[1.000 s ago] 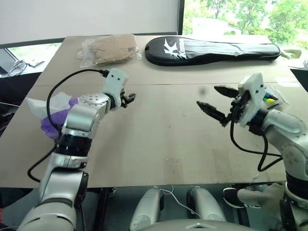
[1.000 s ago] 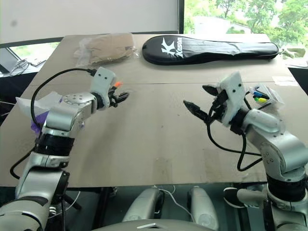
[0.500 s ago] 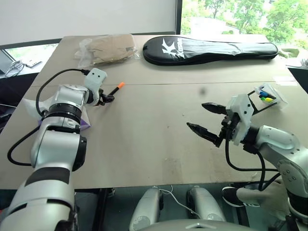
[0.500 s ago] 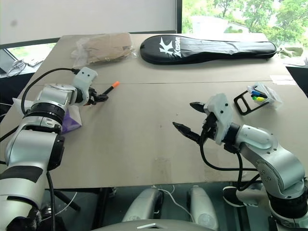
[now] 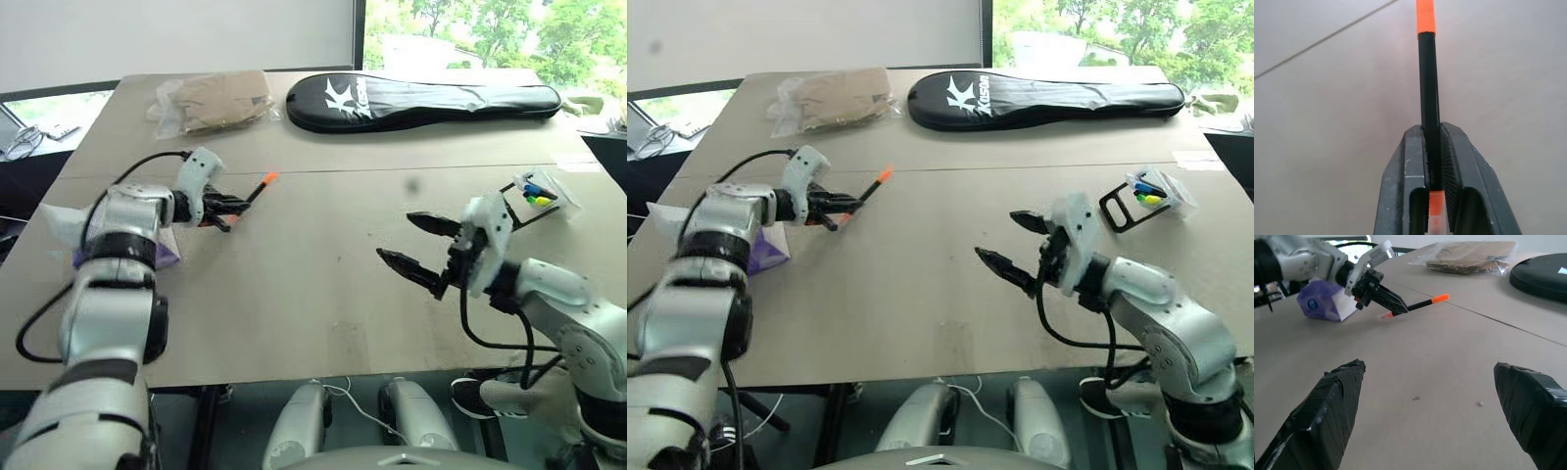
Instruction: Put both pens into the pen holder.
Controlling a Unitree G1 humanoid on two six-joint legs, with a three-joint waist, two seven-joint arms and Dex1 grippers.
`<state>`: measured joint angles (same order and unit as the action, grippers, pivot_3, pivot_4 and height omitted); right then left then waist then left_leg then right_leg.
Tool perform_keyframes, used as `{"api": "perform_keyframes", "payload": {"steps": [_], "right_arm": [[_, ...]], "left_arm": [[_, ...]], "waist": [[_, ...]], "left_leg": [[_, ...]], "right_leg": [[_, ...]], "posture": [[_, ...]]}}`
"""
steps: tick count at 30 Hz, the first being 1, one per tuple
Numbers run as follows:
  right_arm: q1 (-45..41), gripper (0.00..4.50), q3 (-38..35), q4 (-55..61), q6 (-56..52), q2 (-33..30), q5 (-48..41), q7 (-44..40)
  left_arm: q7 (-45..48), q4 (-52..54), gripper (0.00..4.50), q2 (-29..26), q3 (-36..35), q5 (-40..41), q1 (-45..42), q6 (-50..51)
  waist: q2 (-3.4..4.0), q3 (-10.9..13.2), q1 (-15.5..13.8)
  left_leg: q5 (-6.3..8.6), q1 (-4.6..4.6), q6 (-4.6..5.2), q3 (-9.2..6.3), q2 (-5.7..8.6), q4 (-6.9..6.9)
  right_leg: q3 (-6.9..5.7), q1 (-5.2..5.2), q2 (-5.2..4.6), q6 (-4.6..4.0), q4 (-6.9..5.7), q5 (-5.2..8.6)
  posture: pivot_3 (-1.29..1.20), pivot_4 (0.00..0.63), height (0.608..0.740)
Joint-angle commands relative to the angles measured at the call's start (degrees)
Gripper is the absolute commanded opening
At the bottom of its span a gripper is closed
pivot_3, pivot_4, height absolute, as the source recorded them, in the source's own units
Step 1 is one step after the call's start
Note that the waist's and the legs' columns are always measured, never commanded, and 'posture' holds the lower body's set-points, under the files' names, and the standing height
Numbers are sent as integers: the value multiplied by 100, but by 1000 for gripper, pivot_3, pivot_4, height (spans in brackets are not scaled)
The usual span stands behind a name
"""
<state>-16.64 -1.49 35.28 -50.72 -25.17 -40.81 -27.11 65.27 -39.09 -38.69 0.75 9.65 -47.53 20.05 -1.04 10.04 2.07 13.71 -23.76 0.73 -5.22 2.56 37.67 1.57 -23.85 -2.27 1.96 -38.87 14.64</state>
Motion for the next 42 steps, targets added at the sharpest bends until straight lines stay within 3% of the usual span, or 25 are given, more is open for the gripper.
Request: {"api": "perform_keyframes", "payload": {"steps": [1,5,11,14,21,23,29,30,33,34,37,42], "right_arm": [[-554,4500,-83,-382,-622,590,-493,667],[-1114,4500,-331,-1052,-1001,1181,-689,1226],[-1619,4500,-757,-1321,-1399,1585,-1436,1516],[-1737,3704,-956,-1354,-1517,1621,-1727,1690],[-1667,444,-1008,-1124,-1823,1435,-2382,1860],[-1621,41,-972,-1083,-1850,1368,-2485,1913],[-1499,43,-995,-1012,-1765,1220,-2691,2121],[-1487,43,-1030,-1000,-1717,1185,-2693,2159],[-1513,43,-1296,-960,-1395,896,-2450,2239],[-1523,43,-1369,-940,-1262,734,-2304,2218],[-1656,43,-1656,-940,-941,-148,-1783,2052],[-2085,43,-1807,-1176,-685,-1726,-1011,1607]], "left_arm": [[-149,3284,20,214,-266,1079,846,1025],[-738,5118,20,498,-182,1502,1541,1701],[-987,5952,20,515,170,1478,2059,1666],[-1057,5962,0,478,250,1382,2168,1534],[-1051,5881,0,538,287,1475,2113,1341],[-1006,5852,0,554,331,1481,2078,1267],[-952,5683,0,686,420,1537,1985,1128],[-833,5624,0,709,313,1858,1938,1415],[-832,5637,1224,802,142,2228,1756,1697],[-918,5648,1864,831,144,2191,1705,1645],[-1156,5639,2873,913,158,2163,1553,1660],[-1395,5748,2911,1048,367,1953,1533,1469]], "waist": [[-3,0,-5],[-1,-2,-8],[4,-4,7],[4,-4,9],[6,-3,9],[6,-3,9],[6,-3,13],[6,-3,12],[6,-2,0],[6,-2,-2],[8,-1,-29],[19,3,-13]], "left_leg": [[0,-5,0,-2,1,5],[1,-4,0,1,2,5],[2,11,3,8,4,-1],[2,11,3,8,4,-1],[13,12,22,10,5,0],[13,12,22,9,4,0],[14,13,24,12,4,0],[14,13,24,12,4,0],[14,11,25,9,4,1],[14,10,25,9,6,4],[13,8,26,11,13,7],[14,9,27,16,5,8]], "right_leg": [[1,-1,-1,0,0,0],[3,-8,1,0,-4,0],[7,-3,11,0,-13,0],[6,-3,13,0,-12,0],[1,0,13,0,-10,0],[1,0,14,0,-10,0],[-1,1,15,0,-10,0],[-1,1,15,0,-10,0],[-7,1,16,0,-10,0],[-13,2,14,1,-9,0],[-17,4,14,3,-7,0],[-15,5,17,3,-4,0]], "posture": [[0,150,740],[0,150,740],[0,150,740],[0,150,740],[0,150,740],[0,150,740],[0,150,740],[0,150,740],[0,150,740],[0,150,740],[0,150,740],[0,150,740]]}}
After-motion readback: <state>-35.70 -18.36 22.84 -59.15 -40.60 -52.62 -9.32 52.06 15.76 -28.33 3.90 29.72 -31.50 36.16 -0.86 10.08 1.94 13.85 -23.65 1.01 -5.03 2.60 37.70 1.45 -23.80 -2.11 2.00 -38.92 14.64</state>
